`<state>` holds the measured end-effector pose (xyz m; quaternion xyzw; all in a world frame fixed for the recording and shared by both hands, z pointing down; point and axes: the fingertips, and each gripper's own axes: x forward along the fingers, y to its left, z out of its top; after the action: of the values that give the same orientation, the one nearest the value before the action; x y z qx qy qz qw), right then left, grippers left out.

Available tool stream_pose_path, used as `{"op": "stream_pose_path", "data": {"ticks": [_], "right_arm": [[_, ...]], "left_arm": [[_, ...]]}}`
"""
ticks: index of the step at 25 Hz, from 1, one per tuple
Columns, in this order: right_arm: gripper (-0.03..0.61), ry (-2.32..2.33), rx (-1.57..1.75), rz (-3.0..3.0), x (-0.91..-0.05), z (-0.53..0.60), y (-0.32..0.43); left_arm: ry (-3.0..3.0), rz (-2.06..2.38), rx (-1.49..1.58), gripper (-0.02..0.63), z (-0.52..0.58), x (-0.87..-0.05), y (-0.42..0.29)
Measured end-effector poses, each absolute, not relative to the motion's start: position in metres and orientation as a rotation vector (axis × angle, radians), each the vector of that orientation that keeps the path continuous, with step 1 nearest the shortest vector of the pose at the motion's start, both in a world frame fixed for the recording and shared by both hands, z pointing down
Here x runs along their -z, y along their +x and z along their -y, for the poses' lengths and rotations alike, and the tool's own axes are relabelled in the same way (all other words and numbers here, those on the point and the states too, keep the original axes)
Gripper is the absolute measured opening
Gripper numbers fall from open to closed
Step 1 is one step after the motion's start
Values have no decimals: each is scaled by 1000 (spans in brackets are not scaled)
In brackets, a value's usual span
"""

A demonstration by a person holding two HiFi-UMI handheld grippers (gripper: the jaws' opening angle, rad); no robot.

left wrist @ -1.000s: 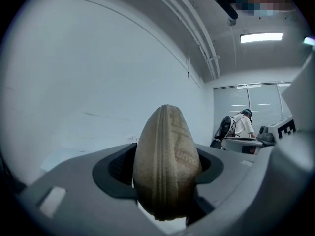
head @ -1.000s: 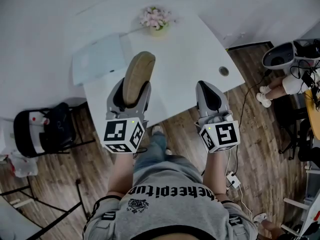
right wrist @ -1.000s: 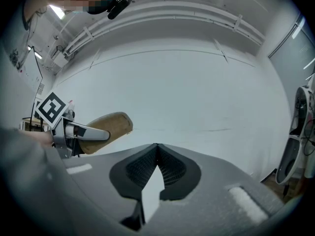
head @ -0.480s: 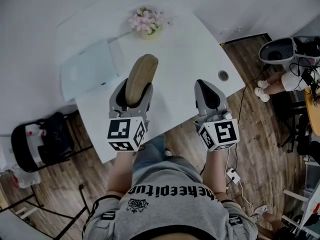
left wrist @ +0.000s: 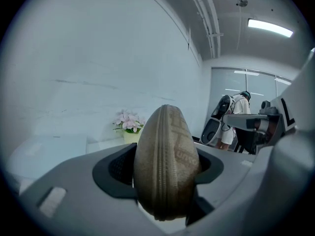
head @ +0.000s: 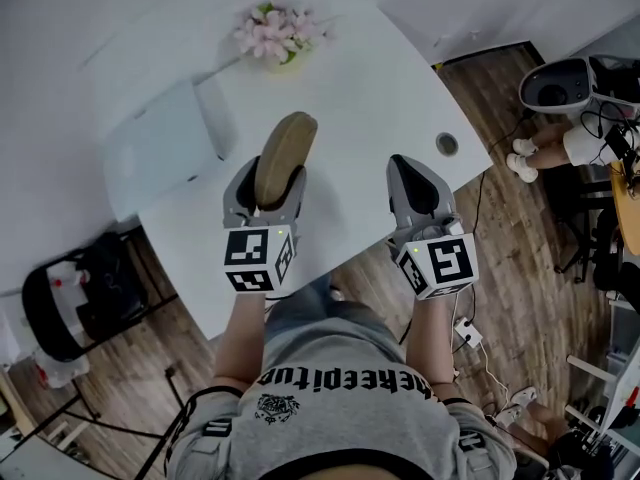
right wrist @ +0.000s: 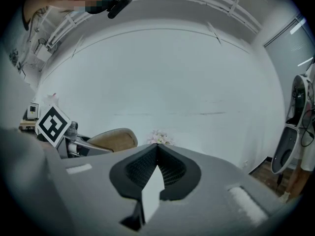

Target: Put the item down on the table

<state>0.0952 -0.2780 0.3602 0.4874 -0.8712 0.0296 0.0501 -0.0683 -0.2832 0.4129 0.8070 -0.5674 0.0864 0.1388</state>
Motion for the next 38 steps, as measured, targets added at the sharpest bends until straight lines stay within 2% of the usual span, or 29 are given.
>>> {"op": "stream_pose_path", "data": {"ticks": [19, 38], "right_arm": [[0, 1481, -213, 2561, -398, 304, 97], [0, 1501, -264, 2476, -418, 308, 106]], "left_arm": [[2256, 1477, -511, 307, 314, -507, -51], [2226, 1400, -694, 307, 323, -565, -39]]}}
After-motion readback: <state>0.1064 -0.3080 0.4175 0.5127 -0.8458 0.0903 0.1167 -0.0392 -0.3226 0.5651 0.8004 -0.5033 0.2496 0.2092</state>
